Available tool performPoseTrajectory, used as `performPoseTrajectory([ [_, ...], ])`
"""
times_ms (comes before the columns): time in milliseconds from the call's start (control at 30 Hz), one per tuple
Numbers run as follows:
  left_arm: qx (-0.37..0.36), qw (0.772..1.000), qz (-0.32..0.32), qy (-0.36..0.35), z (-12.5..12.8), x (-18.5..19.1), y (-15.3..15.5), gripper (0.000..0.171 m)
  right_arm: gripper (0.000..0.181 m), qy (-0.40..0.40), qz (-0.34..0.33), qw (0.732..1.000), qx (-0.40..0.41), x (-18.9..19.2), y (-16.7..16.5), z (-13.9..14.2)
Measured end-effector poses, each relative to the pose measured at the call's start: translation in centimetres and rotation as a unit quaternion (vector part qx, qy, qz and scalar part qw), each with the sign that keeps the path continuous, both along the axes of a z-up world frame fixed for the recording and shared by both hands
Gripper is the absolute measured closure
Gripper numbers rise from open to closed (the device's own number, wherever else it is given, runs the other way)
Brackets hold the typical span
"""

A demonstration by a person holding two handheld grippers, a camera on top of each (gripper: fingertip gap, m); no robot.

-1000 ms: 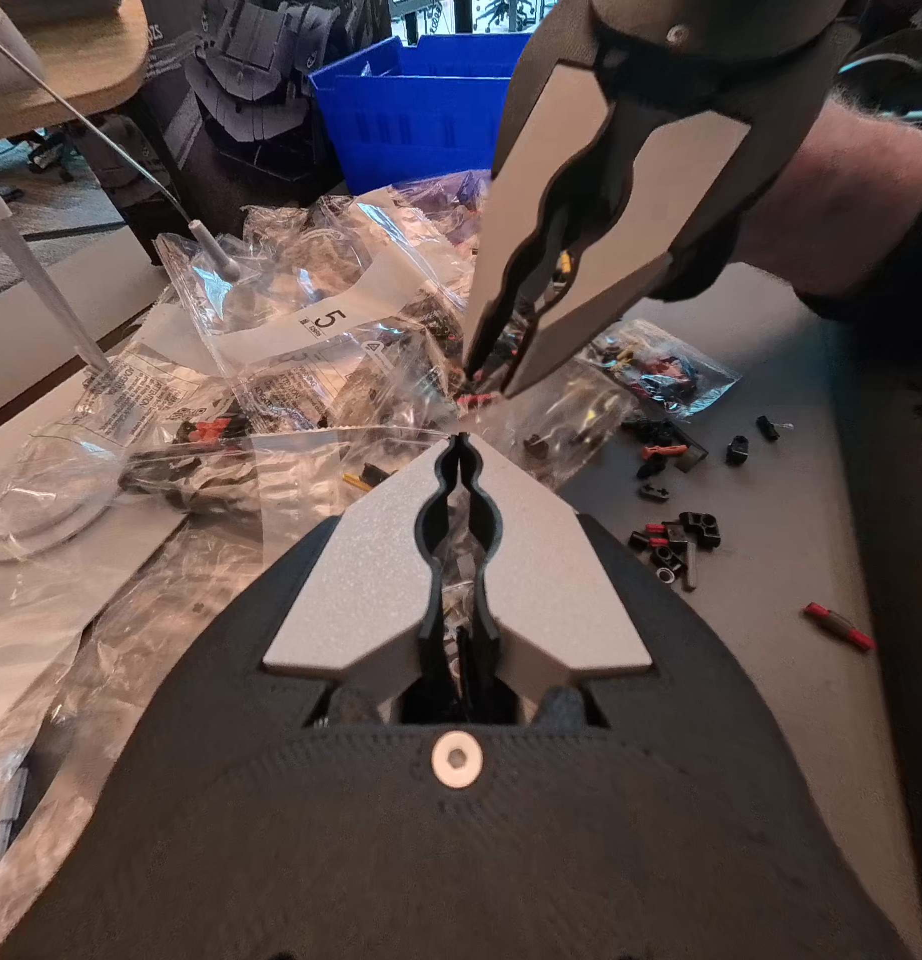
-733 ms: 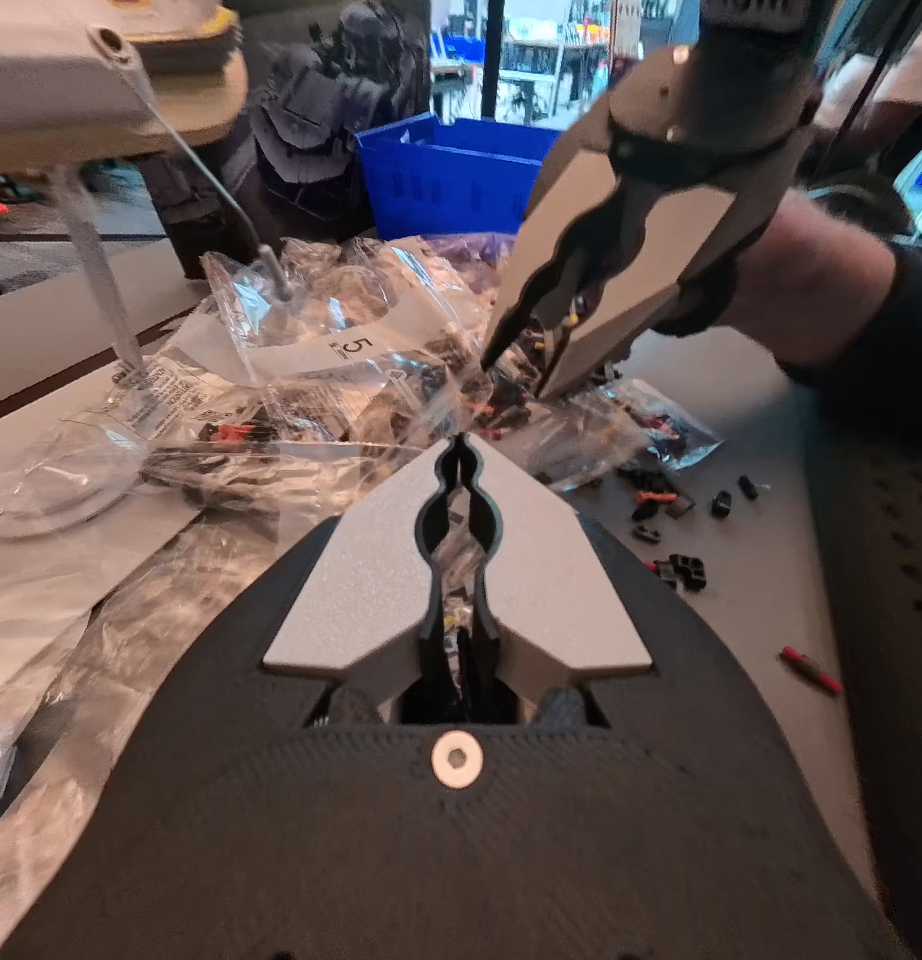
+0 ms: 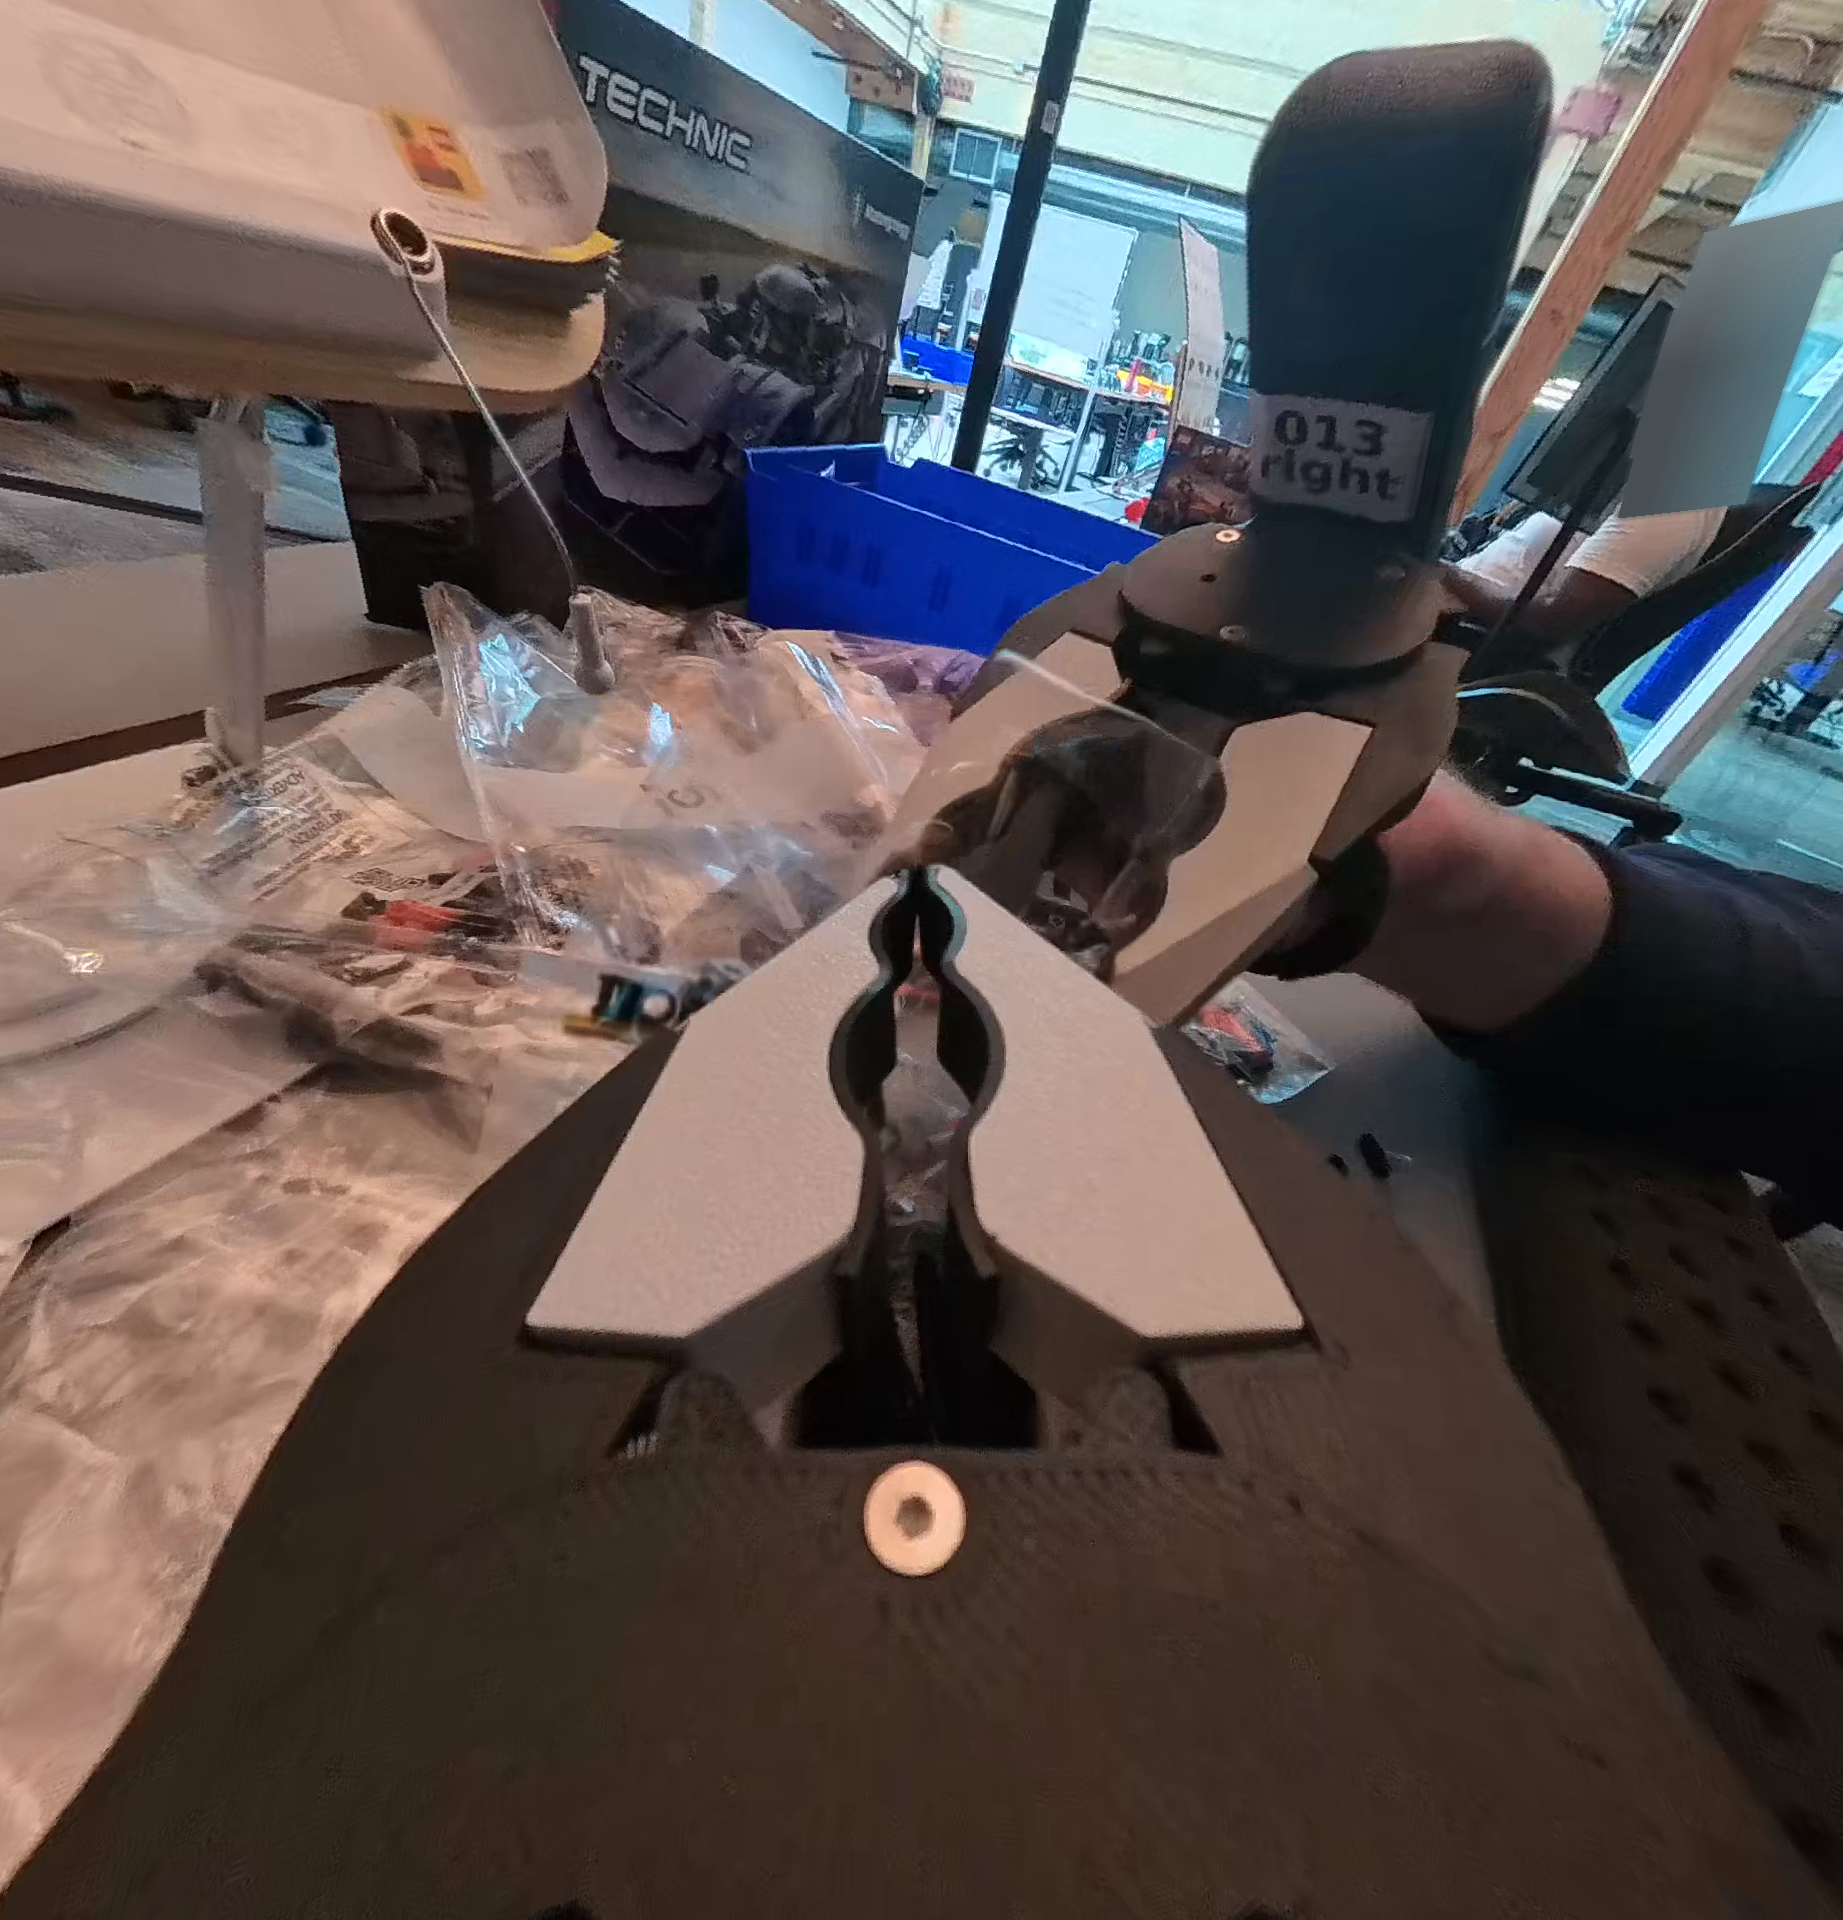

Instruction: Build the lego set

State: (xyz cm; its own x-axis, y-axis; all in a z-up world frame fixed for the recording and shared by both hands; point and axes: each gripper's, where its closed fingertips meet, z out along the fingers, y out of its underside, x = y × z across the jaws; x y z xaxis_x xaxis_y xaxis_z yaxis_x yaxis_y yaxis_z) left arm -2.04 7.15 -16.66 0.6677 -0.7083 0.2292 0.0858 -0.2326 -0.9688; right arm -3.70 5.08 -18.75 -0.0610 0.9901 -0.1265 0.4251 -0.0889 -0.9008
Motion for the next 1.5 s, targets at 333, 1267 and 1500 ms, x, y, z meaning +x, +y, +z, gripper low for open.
performPoseTrajectory([
  [333, 0.012, 1.0, -0.024, 0.001, 0.4, 0.5, -0.5, 0.171, 0.181, 0.016, -0.013, 1.0, 0.007, 1.3, 1.2, 0.4],
  [1267, -0.009, 0.996, -0.077, 0.049, -1.0, 0.7, -1.7, 0.165, 0.181, 0.0, 0.142, 0.99, 0.008, 4.2, -2.3, 0.2],
  [1500, -0.014, 0.997, -0.066, 0.042, -1.0, 0.3, -1.4, 0.171, 0.177, 0.027, 0.067, 0.996, -0.049, 4.2, 0.9, 0.7],
])
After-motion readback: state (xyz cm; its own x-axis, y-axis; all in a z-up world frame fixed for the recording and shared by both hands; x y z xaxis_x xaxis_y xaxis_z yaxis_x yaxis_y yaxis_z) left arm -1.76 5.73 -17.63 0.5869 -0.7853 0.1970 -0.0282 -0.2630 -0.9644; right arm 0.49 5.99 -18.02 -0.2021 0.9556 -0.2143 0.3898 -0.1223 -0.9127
